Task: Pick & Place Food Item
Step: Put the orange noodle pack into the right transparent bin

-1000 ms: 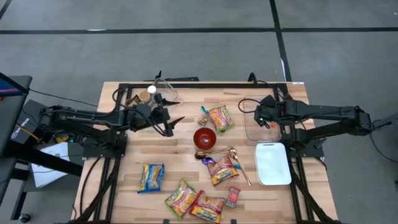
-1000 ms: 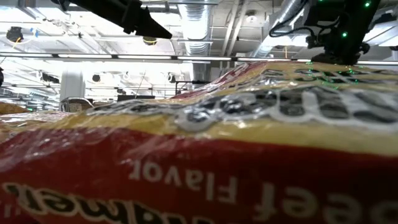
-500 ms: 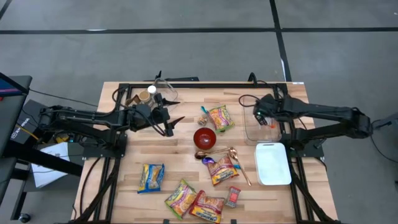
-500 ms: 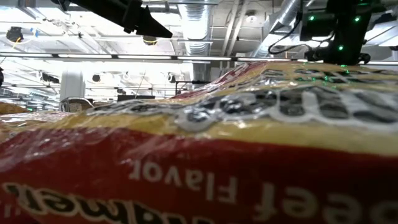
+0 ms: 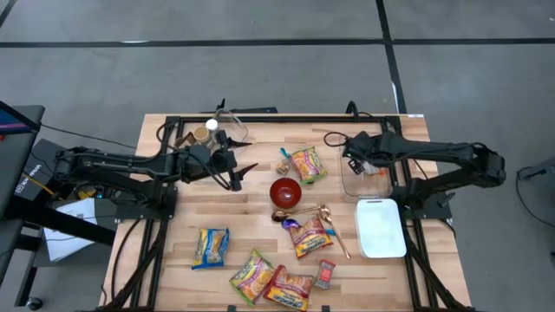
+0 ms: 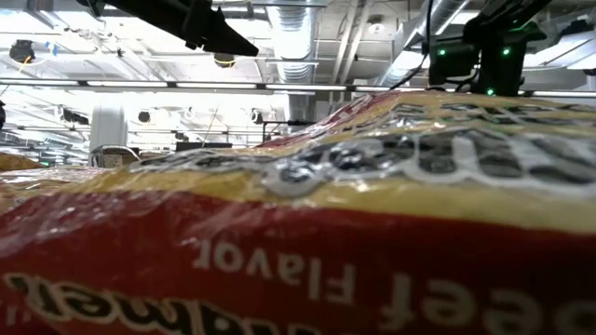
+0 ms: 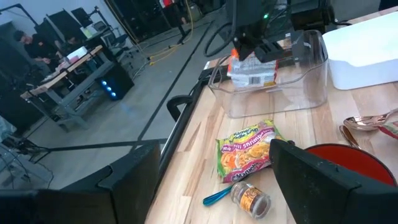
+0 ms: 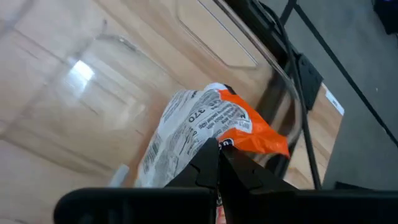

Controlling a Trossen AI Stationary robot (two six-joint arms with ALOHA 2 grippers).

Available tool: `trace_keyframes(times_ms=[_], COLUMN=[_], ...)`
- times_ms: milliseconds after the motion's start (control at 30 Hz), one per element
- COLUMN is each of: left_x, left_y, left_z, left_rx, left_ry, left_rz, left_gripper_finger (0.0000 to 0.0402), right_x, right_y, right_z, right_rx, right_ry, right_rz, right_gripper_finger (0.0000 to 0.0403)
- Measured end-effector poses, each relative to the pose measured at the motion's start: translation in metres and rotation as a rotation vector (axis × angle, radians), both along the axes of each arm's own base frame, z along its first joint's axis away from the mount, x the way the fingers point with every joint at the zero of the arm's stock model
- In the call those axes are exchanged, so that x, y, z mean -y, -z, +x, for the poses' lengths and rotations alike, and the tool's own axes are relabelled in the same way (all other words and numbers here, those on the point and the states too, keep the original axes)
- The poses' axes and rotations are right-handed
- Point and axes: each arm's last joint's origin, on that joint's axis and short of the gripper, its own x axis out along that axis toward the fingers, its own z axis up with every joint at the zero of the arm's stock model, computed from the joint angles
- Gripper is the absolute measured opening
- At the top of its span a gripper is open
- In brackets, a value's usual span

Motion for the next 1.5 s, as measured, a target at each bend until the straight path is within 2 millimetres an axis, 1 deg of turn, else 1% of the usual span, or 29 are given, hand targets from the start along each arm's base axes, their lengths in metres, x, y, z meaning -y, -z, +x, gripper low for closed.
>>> trace_keyframes(times_ms=[200, 467, 567, 700, 933, 1133, 1333, 1500], left_x=[0.000, 0.000, 0.000, 0.000, 0.000, 0.000, 0.000, 0.000], left_y=[0.000, 0.000, 0.000, 0.000, 0.000, 0.000, 0.000, 0.000], left_z=[0.000, 0.000, 0.000, 0.000, 0.000, 0.000, 0.000, 0.000], left_rx=[0.000, 0.000, 0.000, 0.000, 0.000, 0.000, 0.000, 0.000], left_ry=[0.000, -0.001, -0.001, -0.001, -0.002, -0.003, -0.003, -0.003], left_rz=[0.000, 0.000, 0.000, 0.000, 0.001, 0.001, -0.001, -0.002], left_gripper_finger=[0.0296, 0.0296, 0.0296, 0.0296, 0.0296, 0.0296, 0.0296, 0.0296], right_x=[0.006, 0.017, 0.019, 0.021, 0.022, 0.018, 0.016, 0.012], right_y=[0.010, 0.028, 0.033, 0.034, 0.022, 0.010, 0.003, -0.005], right_z=[0.011, 0.029, 0.035, 0.038, 0.045, 0.044, 0.036, 0.023], right_rx=[0.014, 0.033, 0.061, 0.088, 0.210, 0.273, 0.263, 0.225], right_ry=[-0.033, -0.089, -0.110, -0.119, -0.148, -0.166, -0.144, -0.097], right_rz=[0.043, 0.116, 0.140, 0.138, 0.070, 0.034, 0.010, -0.018], right_gripper_finger=[0.0000, 0.0000, 0.0000, 0.0000, 0.0006, 0.0023, 0.0034, 0.0035])
